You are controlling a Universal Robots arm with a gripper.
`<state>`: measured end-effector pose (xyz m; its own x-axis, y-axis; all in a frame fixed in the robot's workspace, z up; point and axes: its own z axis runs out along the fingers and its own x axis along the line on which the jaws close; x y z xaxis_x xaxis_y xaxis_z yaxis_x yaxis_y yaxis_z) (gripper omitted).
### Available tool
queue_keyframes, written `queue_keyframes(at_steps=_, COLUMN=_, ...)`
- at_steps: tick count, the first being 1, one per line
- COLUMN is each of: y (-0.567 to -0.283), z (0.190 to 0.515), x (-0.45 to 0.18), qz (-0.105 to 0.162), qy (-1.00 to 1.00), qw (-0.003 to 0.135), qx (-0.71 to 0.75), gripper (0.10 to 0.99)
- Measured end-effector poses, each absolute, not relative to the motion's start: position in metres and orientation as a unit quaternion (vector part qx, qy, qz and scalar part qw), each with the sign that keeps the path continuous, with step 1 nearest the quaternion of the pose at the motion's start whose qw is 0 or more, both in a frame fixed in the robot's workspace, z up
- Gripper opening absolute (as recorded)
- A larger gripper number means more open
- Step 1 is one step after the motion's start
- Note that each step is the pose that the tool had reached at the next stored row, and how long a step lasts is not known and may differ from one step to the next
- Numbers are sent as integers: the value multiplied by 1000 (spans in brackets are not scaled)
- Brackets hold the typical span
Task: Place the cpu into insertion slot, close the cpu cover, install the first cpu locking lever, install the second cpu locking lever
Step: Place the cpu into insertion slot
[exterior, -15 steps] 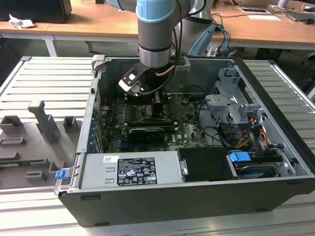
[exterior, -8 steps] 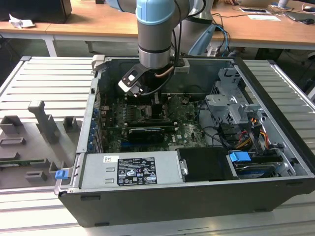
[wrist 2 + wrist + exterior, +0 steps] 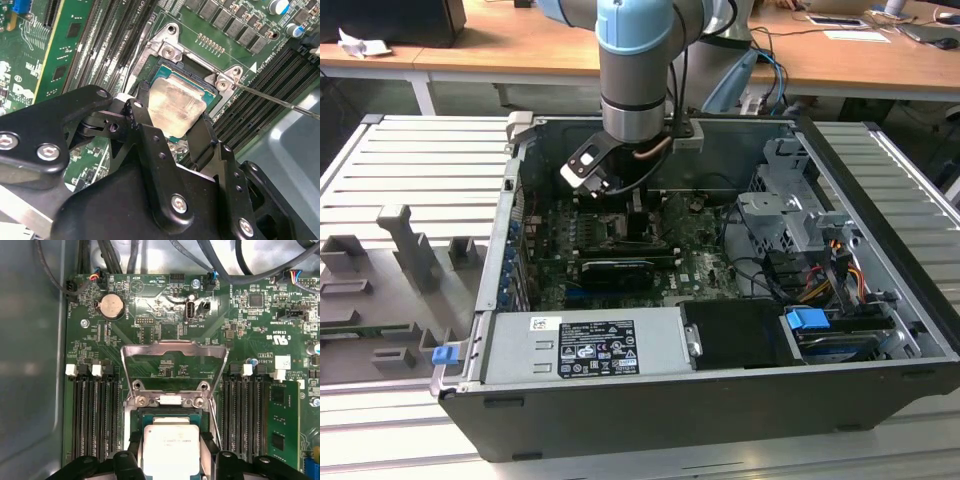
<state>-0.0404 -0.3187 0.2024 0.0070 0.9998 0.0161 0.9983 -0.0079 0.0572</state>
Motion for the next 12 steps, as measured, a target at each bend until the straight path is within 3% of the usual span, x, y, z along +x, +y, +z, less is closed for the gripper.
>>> queue_keyframes(at_steps=12, y=-319, z=200, x=-40, qz=21, qy=701, qw=19, qx=712, gripper=541)
